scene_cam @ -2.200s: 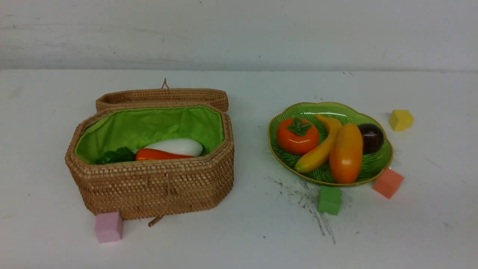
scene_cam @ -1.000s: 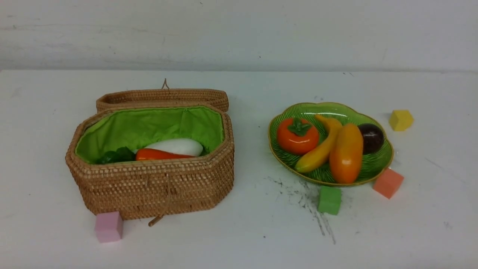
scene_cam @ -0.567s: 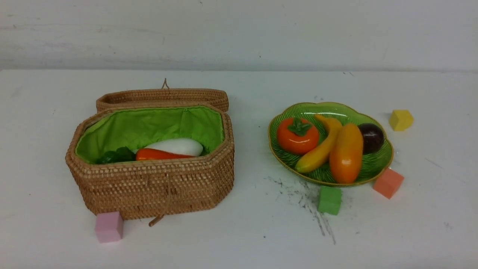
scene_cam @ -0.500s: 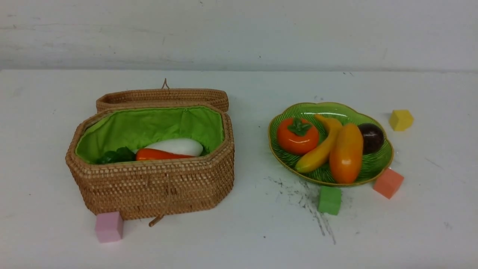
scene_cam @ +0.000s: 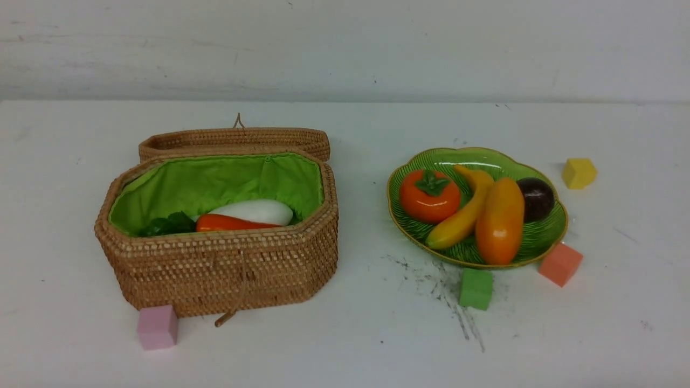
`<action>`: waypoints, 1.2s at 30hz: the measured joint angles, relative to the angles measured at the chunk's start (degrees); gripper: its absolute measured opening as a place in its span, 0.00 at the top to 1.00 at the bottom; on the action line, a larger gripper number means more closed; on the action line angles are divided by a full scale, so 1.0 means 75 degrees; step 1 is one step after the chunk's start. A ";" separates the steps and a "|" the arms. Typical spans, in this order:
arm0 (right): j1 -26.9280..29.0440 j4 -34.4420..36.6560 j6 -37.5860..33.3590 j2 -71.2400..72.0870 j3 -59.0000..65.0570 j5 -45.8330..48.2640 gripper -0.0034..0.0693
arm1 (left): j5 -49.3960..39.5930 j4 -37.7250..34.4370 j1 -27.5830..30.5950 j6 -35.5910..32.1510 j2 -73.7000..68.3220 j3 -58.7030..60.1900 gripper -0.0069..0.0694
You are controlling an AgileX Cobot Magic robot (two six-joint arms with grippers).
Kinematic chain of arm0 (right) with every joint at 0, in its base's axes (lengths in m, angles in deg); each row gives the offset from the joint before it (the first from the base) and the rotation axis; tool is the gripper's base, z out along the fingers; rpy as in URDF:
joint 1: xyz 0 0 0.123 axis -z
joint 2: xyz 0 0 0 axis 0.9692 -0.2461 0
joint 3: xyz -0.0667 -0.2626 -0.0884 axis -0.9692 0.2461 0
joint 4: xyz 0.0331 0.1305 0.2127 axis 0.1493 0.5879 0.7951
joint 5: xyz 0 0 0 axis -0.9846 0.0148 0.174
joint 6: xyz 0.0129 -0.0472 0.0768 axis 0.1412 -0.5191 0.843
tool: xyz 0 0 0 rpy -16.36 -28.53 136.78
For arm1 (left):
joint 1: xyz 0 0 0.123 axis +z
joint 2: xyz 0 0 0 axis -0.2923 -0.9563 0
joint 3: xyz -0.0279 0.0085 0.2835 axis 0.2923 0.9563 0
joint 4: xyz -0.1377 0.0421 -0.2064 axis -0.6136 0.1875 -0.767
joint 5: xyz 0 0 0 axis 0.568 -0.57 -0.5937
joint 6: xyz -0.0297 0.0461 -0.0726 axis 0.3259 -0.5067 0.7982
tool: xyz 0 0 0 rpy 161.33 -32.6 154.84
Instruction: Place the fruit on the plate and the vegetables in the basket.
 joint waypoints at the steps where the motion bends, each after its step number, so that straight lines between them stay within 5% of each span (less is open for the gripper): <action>1: 0.0000 0.0000 0.0000 0.0000 0.0000 0.0000 0.92 | 0.0000 0.0000 0.0000 0.0000 0.0000 0.0000 0.60; 36: 0.0000 -0.0006 0.0000 0.0000 0.0000 0.0000 0.89 | 0.0000 0.0000 -0.0431 0.0000 0.0000 0.0000 0.60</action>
